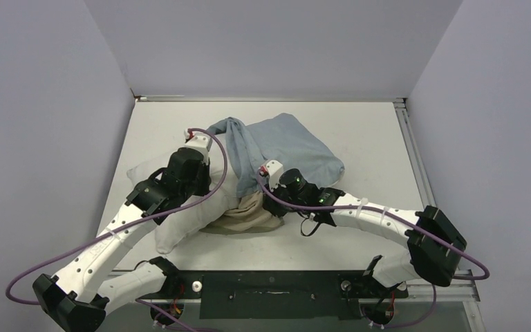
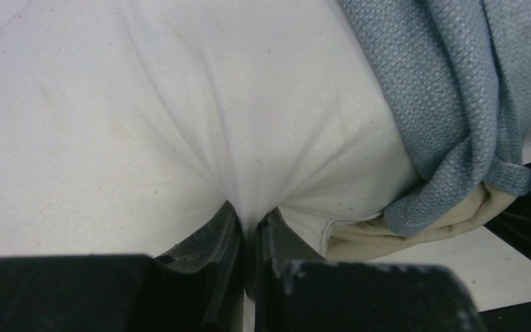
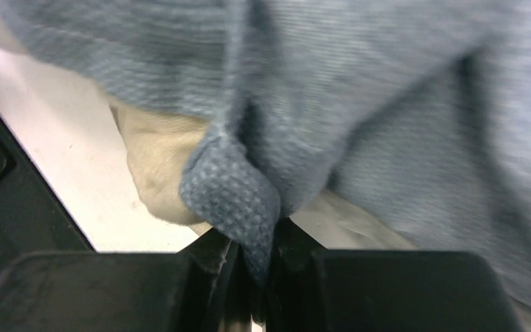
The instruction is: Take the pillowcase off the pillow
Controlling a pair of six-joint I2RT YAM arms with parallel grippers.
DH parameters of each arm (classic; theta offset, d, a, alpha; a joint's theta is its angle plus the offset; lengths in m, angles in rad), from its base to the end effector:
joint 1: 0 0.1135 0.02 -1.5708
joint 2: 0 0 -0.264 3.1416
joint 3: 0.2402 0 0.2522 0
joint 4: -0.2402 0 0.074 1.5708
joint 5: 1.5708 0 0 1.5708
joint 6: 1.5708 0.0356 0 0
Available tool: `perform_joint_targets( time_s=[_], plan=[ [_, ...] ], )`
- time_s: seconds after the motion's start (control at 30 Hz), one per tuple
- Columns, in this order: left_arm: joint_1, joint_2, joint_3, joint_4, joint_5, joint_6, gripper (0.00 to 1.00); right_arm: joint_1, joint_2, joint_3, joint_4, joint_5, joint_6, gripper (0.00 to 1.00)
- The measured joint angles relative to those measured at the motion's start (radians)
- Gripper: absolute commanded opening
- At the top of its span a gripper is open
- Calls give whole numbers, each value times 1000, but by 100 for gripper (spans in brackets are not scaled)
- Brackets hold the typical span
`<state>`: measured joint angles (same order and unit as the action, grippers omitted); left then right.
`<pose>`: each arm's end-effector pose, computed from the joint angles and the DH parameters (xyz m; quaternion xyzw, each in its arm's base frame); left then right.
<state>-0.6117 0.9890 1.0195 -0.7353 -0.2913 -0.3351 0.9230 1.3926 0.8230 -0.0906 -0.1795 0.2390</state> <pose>0.1698 -0.1066 0.3315 0.0635 0.8979 -0.0720 0.4296 0.1747 0.2414 0.2249 -0.3371 0.8295 0.3077 0.3219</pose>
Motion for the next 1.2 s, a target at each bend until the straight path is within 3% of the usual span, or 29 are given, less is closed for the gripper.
perform_joint_targets(
  time_s=[0.17,0.43,0.73,0.93,1.1,1.2],
  plan=[
    [1,-15,34,-31,-32,13,0,-93,-40,49,-103,35,-30,5],
    [19,-73,158,-102,-31,32,0,-415,-234,168,-308,173,-91,5],
    [19,-132,235,-132,40,62,0,-646,-317,243,-403,177,-77,5],
    [19,-179,139,-115,82,69,0,-750,-339,243,-406,131,-19,5],
    [19,-210,7,4,143,62,0,-824,-405,200,-407,110,45,6],
    [19,-219,-50,69,189,63,0,-852,-411,172,-405,96,69,15]
  ],
)
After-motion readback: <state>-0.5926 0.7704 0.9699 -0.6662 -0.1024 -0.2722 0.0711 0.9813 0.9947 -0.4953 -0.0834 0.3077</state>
